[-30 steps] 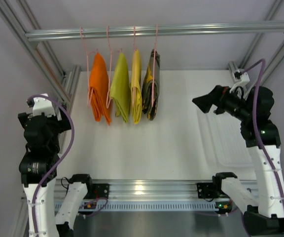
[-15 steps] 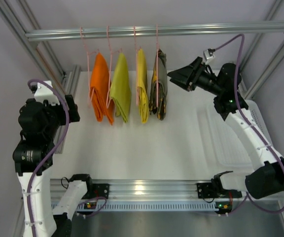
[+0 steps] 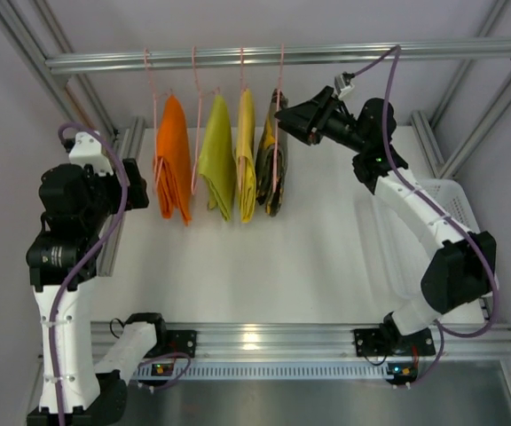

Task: Remove the trousers from the hanger

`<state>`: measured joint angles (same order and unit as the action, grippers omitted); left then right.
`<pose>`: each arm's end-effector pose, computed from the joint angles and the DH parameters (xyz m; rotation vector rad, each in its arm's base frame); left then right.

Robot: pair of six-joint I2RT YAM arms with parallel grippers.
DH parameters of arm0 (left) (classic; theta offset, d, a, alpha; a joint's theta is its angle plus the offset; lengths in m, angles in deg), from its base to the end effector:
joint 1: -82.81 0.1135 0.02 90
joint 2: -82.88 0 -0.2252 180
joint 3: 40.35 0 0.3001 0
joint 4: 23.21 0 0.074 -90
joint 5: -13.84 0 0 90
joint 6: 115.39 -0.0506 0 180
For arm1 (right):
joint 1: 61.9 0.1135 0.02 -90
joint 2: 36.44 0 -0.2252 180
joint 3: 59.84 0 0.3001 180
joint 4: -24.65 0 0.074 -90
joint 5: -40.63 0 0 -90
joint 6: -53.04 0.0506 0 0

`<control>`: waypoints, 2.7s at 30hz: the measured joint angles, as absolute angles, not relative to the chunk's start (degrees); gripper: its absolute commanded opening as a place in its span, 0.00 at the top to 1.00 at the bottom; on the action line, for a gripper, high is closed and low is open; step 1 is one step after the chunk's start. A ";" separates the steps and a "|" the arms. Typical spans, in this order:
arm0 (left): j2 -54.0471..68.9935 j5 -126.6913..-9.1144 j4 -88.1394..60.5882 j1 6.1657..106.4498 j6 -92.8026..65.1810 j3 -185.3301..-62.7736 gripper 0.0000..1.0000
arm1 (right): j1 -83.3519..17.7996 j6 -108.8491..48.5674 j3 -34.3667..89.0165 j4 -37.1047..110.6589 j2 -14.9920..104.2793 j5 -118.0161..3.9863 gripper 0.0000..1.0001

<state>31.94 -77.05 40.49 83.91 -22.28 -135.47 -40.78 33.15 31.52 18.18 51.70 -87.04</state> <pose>0.2107 0.0048 0.4559 -0.0807 1.9097 -0.0088 0.3851 0.1819 0.3746 0.0736 1.6978 1.7104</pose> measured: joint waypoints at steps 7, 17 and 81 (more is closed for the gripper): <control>30.46 -76.15 40.40 83.91 -22.32 -135.96 0.01 | -38.57 35.21 31.81 14.69 55.57 -86.54 0.47; 29.73 -75.50 39.51 83.91 -22.32 -135.71 0.01 | -36.32 38.55 25.14 7.52 54.67 -86.28 0.73; -3.40 -35.41 -21.74 50.49 17.53 -139.15 0.25 | -40.06 27.12 13.67 30.31 23.46 -91.02 1.00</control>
